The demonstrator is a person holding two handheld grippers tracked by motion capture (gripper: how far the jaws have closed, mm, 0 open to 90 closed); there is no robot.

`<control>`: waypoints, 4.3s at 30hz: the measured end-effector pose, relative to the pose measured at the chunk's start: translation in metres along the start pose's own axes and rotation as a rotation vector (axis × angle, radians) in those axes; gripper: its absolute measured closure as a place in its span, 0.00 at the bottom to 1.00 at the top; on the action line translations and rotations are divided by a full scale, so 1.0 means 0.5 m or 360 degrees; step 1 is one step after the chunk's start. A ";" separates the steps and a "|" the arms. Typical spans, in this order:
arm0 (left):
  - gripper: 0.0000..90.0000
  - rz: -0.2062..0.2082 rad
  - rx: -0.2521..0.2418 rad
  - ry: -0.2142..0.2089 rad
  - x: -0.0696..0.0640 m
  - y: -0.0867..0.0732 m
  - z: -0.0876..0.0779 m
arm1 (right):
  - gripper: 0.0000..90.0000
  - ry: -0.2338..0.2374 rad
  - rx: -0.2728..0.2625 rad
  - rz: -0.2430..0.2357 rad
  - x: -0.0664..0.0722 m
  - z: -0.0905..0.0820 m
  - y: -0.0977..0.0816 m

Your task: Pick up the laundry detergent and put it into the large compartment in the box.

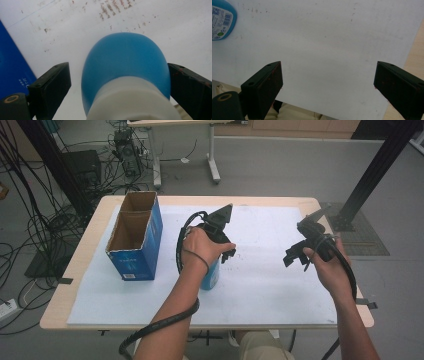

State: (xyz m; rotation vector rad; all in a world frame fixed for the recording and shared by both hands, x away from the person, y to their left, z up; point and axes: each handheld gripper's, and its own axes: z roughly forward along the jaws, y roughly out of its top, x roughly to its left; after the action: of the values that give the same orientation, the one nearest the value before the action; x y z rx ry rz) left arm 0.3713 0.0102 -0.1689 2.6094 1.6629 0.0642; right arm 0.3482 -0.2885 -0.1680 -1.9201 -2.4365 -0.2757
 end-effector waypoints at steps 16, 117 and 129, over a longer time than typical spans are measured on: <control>0.27 0.0006 0.0018 0.0013 0.005 0.001 0.004 | 0.09 -0.0001 -0.0006 -0.0002 -0.005 0.002 -0.002; 0.42 0.0031 0.0058 -0.0060 0.018 0.014 0.002 | 0.09 0.0012 -0.0019 0.0021 -0.013 -0.006 -0.004; 0.42 0.0035 0.0057 -0.0062 0.019 0.014 0.002 | 0.09 0.0009 -0.0030 0.0015 -0.013 -0.008 -0.006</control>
State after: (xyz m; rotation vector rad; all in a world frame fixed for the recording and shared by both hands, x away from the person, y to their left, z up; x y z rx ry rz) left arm 0.3818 0.0158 -0.1694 2.6372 1.6386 -0.0154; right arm 0.3465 -0.2960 -0.1653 -1.9351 -2.4291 -0.3049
